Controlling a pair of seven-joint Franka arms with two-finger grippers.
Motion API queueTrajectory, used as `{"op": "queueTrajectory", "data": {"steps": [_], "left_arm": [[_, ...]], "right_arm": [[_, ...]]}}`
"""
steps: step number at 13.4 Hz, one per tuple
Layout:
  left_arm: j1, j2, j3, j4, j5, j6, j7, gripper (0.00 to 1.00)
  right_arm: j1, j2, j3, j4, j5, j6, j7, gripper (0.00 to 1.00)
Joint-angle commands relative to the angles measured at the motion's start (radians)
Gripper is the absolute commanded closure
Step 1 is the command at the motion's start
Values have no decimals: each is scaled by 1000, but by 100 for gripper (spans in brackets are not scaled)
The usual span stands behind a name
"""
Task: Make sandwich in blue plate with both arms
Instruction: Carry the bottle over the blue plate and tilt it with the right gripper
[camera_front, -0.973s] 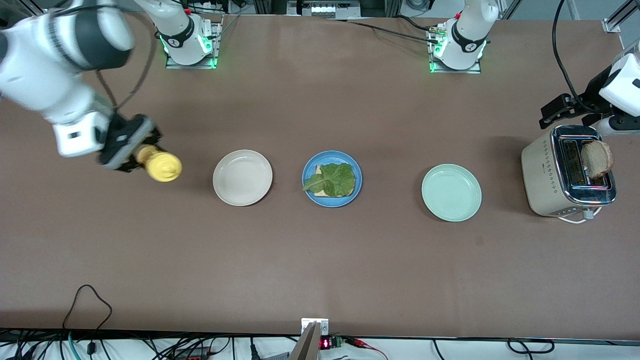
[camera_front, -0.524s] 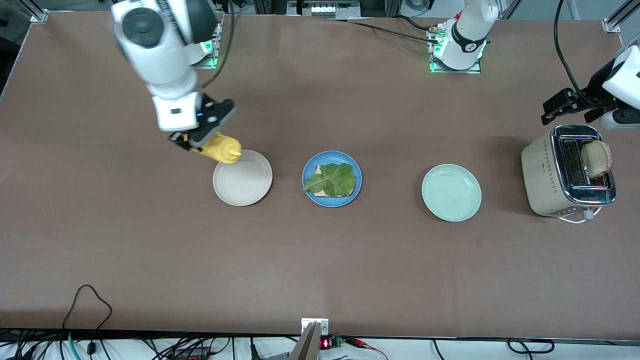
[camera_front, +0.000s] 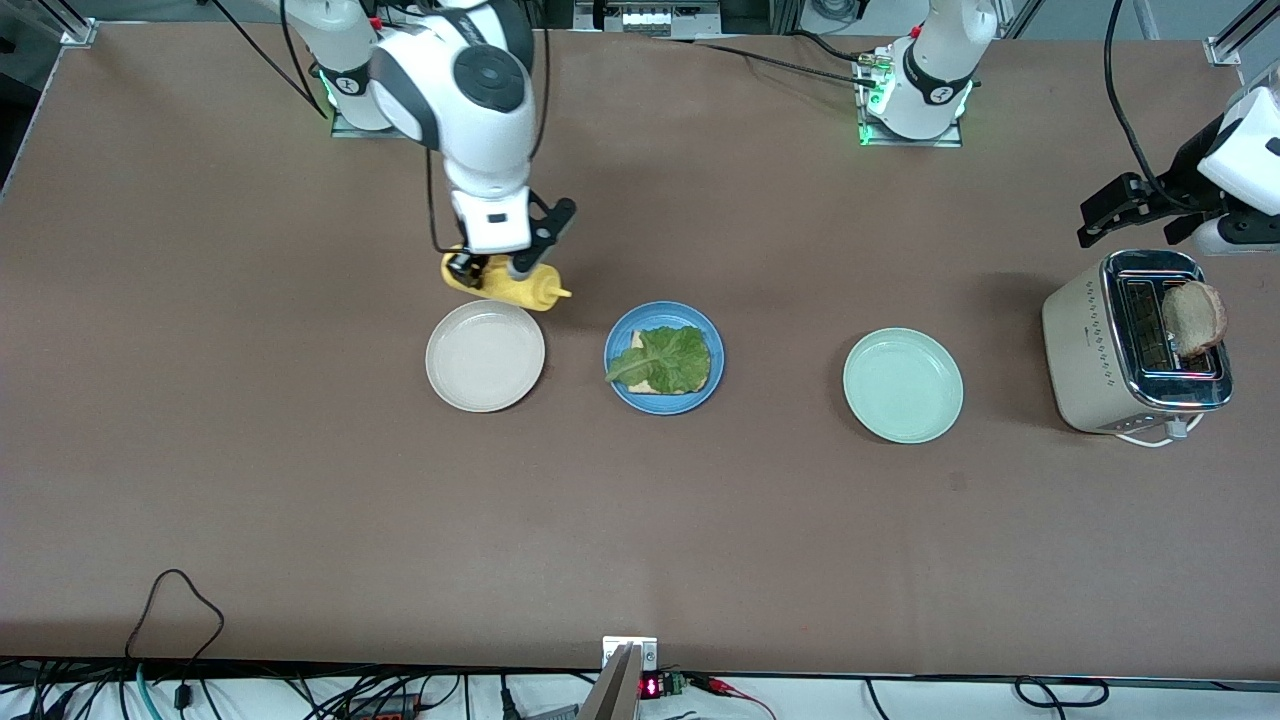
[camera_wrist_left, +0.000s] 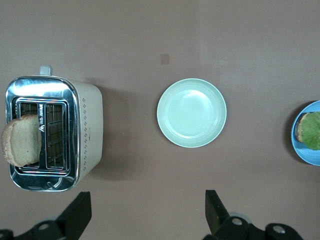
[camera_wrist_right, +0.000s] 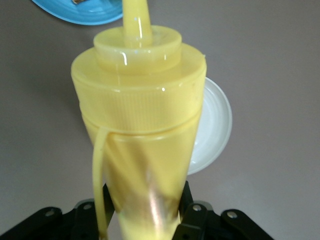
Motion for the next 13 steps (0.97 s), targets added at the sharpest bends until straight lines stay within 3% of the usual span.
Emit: {"op": "queueTrajectory", "data": {"steps": [1,9,13], "left_arm": [[1,-8,-2,1,0,-12,18,0],[-1,-5,-2,1,0,-12,18,0],[-2,0,-2,1,-3,-10,18,0]], "right_arm": [[74,115,-47,124,-53,-32,34,100],[236,250,-173,194,-90,-30,39,100],[286,287,-202,216,-94,-30,43,100]]}}
